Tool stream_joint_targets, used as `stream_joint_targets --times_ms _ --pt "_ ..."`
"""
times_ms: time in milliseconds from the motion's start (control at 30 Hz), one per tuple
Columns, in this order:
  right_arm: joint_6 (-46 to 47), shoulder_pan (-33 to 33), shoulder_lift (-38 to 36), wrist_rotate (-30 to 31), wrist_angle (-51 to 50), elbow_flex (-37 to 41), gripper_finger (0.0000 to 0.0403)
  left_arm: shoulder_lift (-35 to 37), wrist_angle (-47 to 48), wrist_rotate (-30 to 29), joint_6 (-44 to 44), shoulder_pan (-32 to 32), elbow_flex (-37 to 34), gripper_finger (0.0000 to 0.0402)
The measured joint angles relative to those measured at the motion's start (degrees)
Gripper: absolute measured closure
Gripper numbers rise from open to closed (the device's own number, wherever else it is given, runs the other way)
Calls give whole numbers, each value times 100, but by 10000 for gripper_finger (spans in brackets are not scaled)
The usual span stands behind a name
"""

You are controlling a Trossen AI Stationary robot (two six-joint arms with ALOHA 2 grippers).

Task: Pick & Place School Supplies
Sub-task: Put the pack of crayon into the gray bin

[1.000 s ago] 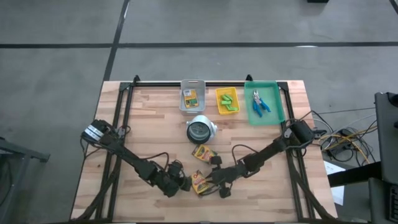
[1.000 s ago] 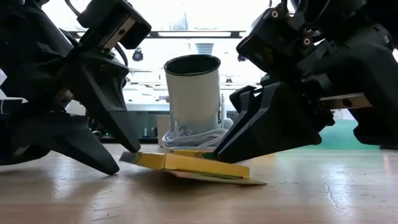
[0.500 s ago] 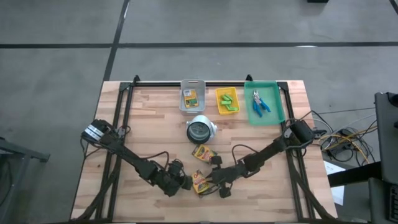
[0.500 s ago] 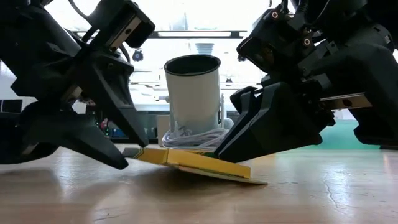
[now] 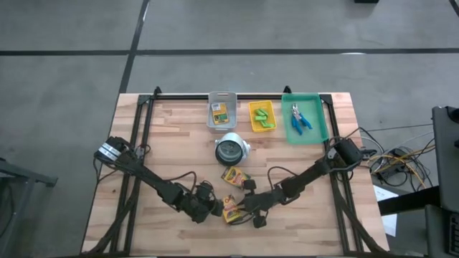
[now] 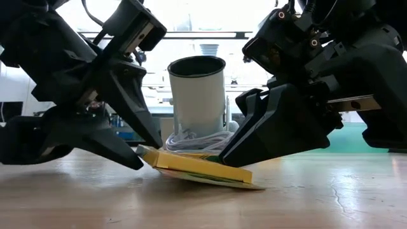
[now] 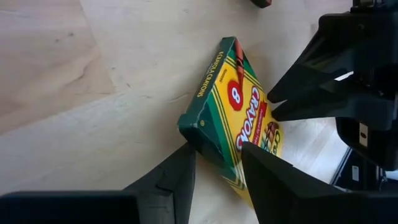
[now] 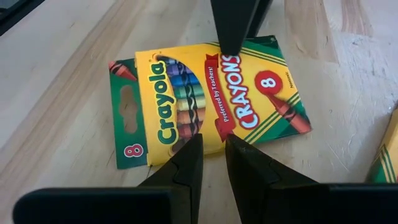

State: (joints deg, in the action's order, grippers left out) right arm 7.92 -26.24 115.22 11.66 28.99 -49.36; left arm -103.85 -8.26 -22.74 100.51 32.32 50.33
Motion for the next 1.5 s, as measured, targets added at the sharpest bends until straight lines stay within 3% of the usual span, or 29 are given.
stream_joint_targets --times_ms 467,833,1267,1500 --pt "0 0 4 -4 24 -9 335 0 -125 -289 -236 -63 0 270" --pt "-13 0 4 4 39 -11 335 13 -190 -311 -251 -74 7 365" --pt "-236 -11 -28 11 141 -4 335 13 -146 -280 -268 -72 7 362" --pt "-310 -55 -443 9 206 2 335 13 -142 -280 -328 -72 7 362"
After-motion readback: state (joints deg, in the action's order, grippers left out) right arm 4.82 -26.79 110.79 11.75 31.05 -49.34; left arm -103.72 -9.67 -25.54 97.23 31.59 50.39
